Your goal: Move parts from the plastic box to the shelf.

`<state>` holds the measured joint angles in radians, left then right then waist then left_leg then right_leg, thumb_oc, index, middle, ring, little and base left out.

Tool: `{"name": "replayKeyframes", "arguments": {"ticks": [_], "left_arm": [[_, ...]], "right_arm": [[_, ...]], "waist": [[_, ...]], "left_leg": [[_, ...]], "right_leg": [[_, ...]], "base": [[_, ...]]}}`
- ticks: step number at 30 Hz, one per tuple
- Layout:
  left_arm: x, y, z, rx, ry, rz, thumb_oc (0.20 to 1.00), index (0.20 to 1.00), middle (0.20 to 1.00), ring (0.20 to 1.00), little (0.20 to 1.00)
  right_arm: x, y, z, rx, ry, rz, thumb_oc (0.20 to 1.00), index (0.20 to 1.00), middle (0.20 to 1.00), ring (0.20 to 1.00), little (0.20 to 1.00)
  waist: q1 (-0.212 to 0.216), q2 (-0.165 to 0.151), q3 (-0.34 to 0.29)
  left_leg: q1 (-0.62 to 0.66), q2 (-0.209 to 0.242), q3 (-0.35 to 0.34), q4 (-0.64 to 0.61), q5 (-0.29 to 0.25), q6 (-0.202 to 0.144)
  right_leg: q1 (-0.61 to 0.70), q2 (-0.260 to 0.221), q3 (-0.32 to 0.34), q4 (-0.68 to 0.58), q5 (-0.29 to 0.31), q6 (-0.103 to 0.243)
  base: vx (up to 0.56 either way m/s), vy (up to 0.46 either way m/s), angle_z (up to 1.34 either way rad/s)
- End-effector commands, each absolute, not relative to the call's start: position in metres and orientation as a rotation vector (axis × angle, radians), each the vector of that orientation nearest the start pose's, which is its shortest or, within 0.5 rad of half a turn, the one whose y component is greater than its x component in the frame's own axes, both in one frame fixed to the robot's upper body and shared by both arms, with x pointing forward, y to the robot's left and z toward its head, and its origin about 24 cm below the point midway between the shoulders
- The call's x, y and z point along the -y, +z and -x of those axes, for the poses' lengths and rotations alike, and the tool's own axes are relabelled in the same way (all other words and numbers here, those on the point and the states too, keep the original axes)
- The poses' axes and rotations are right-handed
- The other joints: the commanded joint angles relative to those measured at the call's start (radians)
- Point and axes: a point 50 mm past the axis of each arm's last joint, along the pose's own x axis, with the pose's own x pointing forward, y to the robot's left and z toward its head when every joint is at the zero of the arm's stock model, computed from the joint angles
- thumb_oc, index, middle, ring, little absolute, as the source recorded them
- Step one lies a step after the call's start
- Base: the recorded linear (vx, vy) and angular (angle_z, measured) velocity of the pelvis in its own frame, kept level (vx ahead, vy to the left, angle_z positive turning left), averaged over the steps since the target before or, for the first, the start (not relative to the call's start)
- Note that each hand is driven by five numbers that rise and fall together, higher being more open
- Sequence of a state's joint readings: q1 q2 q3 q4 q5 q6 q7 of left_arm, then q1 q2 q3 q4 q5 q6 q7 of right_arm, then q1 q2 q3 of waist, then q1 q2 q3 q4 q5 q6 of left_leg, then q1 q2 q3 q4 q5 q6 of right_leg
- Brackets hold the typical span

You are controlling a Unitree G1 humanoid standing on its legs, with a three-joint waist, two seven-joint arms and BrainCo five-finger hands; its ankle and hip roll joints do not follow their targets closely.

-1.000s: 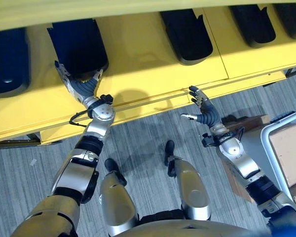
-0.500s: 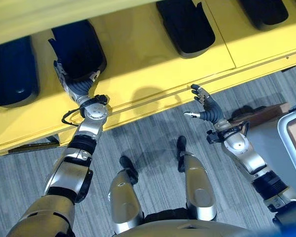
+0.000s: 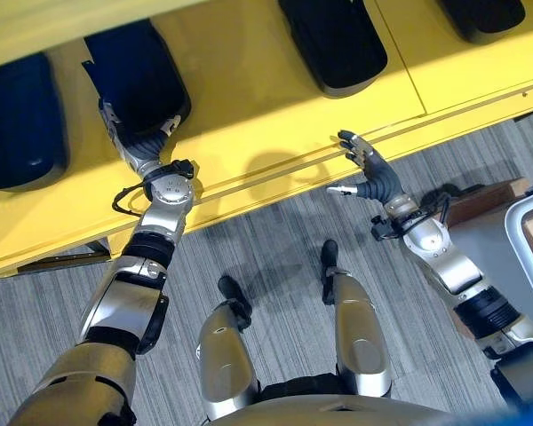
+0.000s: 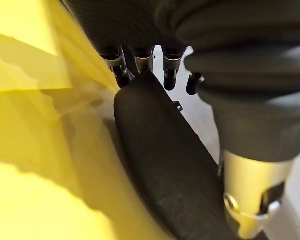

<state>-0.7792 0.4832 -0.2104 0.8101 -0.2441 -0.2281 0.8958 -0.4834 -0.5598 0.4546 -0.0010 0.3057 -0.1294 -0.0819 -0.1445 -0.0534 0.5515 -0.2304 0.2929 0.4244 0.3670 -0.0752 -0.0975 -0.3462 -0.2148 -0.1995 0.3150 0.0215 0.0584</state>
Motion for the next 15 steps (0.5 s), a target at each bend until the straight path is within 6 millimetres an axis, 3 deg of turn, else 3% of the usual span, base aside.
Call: {"name": "replayKeyframes", "arguments": {"ticks": [1, 4, 10, 14, 15], "left_arm": [[-0.254, 0.175, -0.369, 0.402, 0.867, -0.213, 1.0, 1.0, 1.0, 1.0, 1.0], [-0.247, 0.176, -0.372, 0.394, 0.85, -0.213, 1.0, 1.0, 1.0, 1.0, 1.0], [-0.241, 0.178, -0.379, 0.383, 0.798, -0.259, 1.0, 1.0, 1.0, 1.0, 1.0], [-0.237, 0.184, -0.383, 0.406, 0.785, -0.281, 1.0, 1.0, 1.0, 1.0, 1.0], [-0.234, 0.191, -0.385, 0.427, 0.767, -0.304, 1.0, 1.0, 1.0, 1.0, 1.0]], "right_arm": [[0.097, 0.19, -0.291, 0.638, 0.552, 0.252, 1.0, 1.0, 1.0, 1.0, 1.0], [0.073, 0.204, -0.292, 0.636, 0.668, 0.221, 1.0, 1.0, 1.0, 1.0, 1.0], [0.016, 0.211, -0.285, 0.505, 0.927, 0.135, 1.0, 1.0, 1.0, 1.0, 1.0], [-0.001, 0.215, -0.283, 0.508, 0.889, 0.049, 1.0, 1.0, 1.0, 1.0, 1.0], [-0.002, 0.221, -0.287, 0.537, 0.803, 0.003, 1.0, 1.0, 1.0, 1.0, 1.0]], "waist": [[0.023, -0.025, -0.042], [0.044, -0.025, -0.043], [0.104, -0.035, -0.05], [0.127, -0.04, -0.039], [0.134, -0.037, -0.033]], "left_leg": [[-0.076, -0.009, -0.019, 0.094, -0.017, 0.008], [-0.08, -0.018, -0.03, 0.095, -0.018, 0.011], [-0.09, -0.035, -0.046, 0.097, -0.019, 0.025], [-0.098, -0.043, -0.048, 0.092, -0.016, 0.035], [-0.101, -0.048, -0.048, 0.091, -0.017, 0.042]], "right_leg": [[0.054, -0.038, -0.06, 0.051, -0.097, 0.024], [0.054, -0.041, -0.066, 0.054, -0.097, 0.025], [0.056, -0.054, -0.094, 0.073, -0.096, 0.029], [0.052, -0.059, -0.105, 0.076, -0.087, 0.036], [0.05, -0.063, -0.106, 0.078, -0.083, 0.039]], "base": [[-0.04, 0.004, 0.03], [-0.04, -0.001, 0.04], [-0.05, -0.003, 0.21], [-0.1, 0.026, 0.22], [-0.09, 0.065, 0.13]]}}
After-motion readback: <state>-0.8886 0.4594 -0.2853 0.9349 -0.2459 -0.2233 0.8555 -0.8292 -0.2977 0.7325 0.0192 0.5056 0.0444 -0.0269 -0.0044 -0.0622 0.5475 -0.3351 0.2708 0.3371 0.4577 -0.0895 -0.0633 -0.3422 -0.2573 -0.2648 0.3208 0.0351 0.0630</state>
